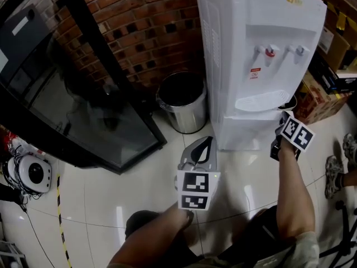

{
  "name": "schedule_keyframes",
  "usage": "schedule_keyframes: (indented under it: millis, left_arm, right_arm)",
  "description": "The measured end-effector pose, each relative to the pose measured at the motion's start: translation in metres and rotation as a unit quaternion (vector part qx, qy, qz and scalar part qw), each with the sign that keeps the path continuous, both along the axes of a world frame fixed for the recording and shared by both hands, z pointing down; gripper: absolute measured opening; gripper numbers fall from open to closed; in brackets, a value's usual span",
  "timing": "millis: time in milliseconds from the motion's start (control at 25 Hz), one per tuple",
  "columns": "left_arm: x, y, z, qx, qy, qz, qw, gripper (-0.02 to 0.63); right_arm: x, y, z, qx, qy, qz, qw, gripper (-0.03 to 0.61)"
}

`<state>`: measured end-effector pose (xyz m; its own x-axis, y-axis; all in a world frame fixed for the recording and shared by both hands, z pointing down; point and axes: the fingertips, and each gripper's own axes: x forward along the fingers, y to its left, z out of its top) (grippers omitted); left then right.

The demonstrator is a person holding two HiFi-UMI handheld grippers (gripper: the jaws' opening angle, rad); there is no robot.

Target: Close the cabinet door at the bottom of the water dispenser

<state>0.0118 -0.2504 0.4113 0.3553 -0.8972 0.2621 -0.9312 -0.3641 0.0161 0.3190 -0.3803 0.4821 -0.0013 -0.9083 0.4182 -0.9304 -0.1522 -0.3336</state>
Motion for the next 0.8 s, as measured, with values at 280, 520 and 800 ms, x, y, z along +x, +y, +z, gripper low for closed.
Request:
schedule_keyframes:
  millis: [280, 520, 800]
  left_arm:
    - [0.014, -0.014, -0.019, 0.025, 0.018, 0.006, 0.9995, 0.000]
    - [0.024, -0.022, -0.016, 0.022, 0.016, 0.010, 0.9996, 0.000]
    - [0.048, -0.037, -0.010, 0.019, 0.025, 0.016, 0.9994, 0.000]
  right_arm:
    - [0.005, -0.023, -0.003, 0.039, -0.041, 0.068, 0.996, 0.000]
    - [0.041, 0.002, 0.003, -0.028, -0.013, 0.100, 0.995, 0.000]
    - [0.031, -0.015, 0.011, -0.022, -0.028, 0.044, 0.998, 0.000]
